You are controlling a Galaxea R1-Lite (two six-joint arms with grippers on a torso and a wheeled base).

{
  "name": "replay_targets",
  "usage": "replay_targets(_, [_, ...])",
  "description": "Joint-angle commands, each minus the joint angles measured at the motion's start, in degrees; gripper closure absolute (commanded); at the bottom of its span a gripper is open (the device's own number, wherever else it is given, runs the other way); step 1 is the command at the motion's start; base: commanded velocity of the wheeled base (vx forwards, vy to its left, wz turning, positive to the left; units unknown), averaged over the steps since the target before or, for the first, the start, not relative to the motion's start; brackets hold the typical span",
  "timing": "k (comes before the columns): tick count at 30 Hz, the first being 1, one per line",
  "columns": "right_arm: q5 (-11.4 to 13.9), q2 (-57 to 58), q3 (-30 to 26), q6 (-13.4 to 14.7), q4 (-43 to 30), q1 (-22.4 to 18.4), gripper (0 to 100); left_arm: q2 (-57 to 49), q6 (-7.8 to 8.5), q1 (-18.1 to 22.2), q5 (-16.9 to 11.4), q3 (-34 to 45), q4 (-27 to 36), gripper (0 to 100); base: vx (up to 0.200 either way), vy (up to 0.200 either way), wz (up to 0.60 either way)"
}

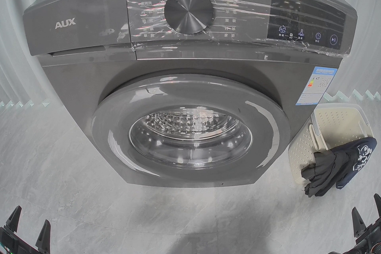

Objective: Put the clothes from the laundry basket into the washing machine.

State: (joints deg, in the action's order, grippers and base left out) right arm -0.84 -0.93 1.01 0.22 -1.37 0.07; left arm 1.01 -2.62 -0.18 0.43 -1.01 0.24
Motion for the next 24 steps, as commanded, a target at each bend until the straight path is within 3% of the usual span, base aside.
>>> replay_targets(1, [0.1,0.4,-0.4,0.0,0.0,0.1,0,-0.7,-0.02,0.0,0.0,0.8,0.0,0,0.200,0.000,0.00])
replay_targets(16, [0.6,0.4,-0.1,0.5,1.1,0.0,0,-0.7,-0.02,0.0,0.0,0.8,0.0,0,0.000,0.000,0.00])
replay_targets(17, [2.4,0.6,4.1,0.8,5.1,0.3,0,-0.7,-0.02,0.0,0.0,0.8,0.0,0,0.000,0.000,0.00])
replay_targets(19, [4.4,-2.2,10.3,2.4,6.3,0.5,0,-0.7,-0.02,0.0,0.0,0.8,0.0,0,0.000,0.000,0.00])
replay_targets(22, [6.8,-9.3,12.4,2.8,4.6,0.5,0,-0.7,0.07,0.0,0.0,0.8,0.0,0,0.000,0.000,0.00])
replay_targets(24, [10.5,-13.4,12.4,2.5,4.7,1.2,0,-0.7,0.07,0.0,0.0,0.8,0.0,0,0.000,0.000,0.00])
